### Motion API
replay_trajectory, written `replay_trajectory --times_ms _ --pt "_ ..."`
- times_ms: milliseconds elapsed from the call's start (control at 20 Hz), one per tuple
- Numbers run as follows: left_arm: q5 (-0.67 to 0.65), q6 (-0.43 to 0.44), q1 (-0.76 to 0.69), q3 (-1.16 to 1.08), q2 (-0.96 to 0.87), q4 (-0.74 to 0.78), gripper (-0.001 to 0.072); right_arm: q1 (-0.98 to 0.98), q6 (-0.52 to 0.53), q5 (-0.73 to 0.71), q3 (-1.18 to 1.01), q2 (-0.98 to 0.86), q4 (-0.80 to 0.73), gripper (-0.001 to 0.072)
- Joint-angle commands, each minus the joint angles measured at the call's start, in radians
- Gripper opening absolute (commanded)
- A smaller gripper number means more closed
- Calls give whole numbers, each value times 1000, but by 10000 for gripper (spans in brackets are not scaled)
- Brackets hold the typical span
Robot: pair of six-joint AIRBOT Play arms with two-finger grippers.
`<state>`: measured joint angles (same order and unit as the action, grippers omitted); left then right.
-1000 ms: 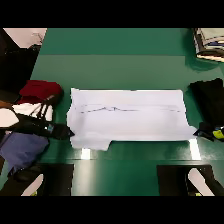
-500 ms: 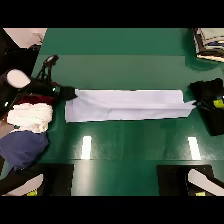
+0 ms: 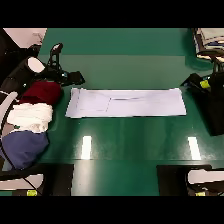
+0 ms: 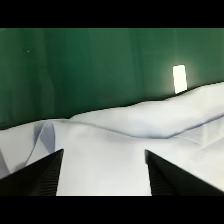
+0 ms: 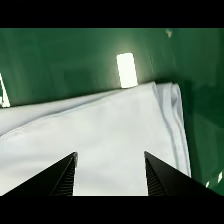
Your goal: Fold the shirts.
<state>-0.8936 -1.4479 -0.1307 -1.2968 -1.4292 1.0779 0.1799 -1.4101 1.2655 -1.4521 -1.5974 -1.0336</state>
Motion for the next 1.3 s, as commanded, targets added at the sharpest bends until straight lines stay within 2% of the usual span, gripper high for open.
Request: replay_trajectory --times_ms 0,150,200,250,300,350,550,800,900,950,1000,1050,1250 --pt "-97 -10 0 -61 -9 7 598 30 76 92 -81 -64 43 495" --pt "-216 -10 0 -88 -10 0 596 110 159 220 -58 -64 38 494" --pt "-231 -11 0 -88 -12 -1 596 139 167 227 -35 -64 38 494" --pt "-238 -11 0 -88 -12 -5 563 169 169 218 -6 -65 39 494" --pt "-245 -11 0 -88 -12 -14 264 196 193 208 24 -66 40 495" --pt "-249 -7 0 -88 -12 -15 38 217 216 198 54 -71 46 496" --pt "-245 -11 0 -88 -13 -16 38 249 296 228 103 -154 116 494" --pt "-244 -12 0 -85 -14 -17 30 193 331 231 101 -248 207 483" --pt "-244 -32 -3 -85 -14 -27 29 166 350 220 101 -256 211 429" --pt "-240 -45 -13 -85 -14 -30 29 155 359 215 100 -255 213 378" --pt "-227 -45 -32 -85 -16 -31 29 148 362 217 100 -253 214 154" --pt "-206 -45 -56 -85 -21 -32 29 141 365 223 100 -248 211 22" --pt "-97 -43 -175 -91 -89 -96 29 141 356 247 100 -164 224 13"
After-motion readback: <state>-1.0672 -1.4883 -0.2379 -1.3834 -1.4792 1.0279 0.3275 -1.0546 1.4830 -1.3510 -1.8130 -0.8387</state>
